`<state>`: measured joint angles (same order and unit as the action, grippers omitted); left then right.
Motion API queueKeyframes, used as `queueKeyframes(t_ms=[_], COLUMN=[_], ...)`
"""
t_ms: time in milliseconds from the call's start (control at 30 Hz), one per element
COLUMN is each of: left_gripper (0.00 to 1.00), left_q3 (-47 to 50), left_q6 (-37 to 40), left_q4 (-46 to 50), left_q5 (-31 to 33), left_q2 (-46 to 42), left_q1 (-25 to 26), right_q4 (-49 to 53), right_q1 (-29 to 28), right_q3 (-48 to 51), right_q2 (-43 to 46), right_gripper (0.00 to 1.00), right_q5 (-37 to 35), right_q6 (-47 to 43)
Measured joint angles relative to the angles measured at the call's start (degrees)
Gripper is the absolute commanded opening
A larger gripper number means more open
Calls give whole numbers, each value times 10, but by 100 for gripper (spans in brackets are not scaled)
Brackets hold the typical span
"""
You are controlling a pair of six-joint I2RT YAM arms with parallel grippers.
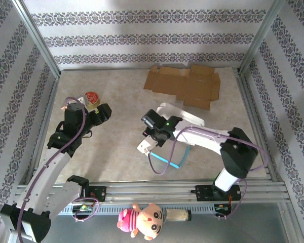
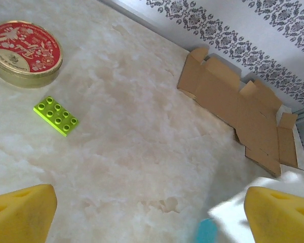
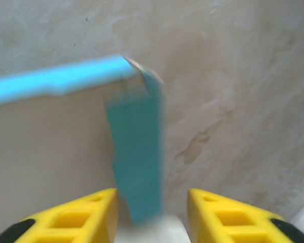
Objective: Fold the paper box
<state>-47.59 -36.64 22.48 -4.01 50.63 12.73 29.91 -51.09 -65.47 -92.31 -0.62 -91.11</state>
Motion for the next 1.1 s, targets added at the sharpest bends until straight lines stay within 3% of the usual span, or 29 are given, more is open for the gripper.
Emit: queueKeyframes(t_ms=[167, 233, 300, 467, 567, 767, 900, 1100], left_gripper=[92, 91, 91, 91, 91, 85, 81, 75], left_q3=[1, 1, -1, -44, -102, -231, -215, -185], left_q6=[4, 20, 45, 133, 205, 285, 275, 239], left_q4=[-28, -46, -62, -70, -50, 50, 77, 87], left_q5=[-20, -48, -92, -200, -233, -235, -220, -199], left_q2=[49, 73, 103, 198, 258, 405, 459, 491], left_q1=[0, 0, 0, 16, 54, 135, 172, 183], right_q4=[-12, -20, -36, -54, -35, -7, 6, 20], right_q1=[0, 11, 43, 250, 312, 298, 301, 313], right_q3=[11, 11, 11, 35, 90, 148, 168, 183], right_q2=[111, 155, 199, 295, 331, 346, 387, 447], right_gripper=[61, 75, 80, 80, 80, 81, 81, 82], right_q5=[15, 33, 52, 112, 142, 176, 140, 120], right_q6=[103, 210, 363, 806, 958, 1120, 1169, 1202])
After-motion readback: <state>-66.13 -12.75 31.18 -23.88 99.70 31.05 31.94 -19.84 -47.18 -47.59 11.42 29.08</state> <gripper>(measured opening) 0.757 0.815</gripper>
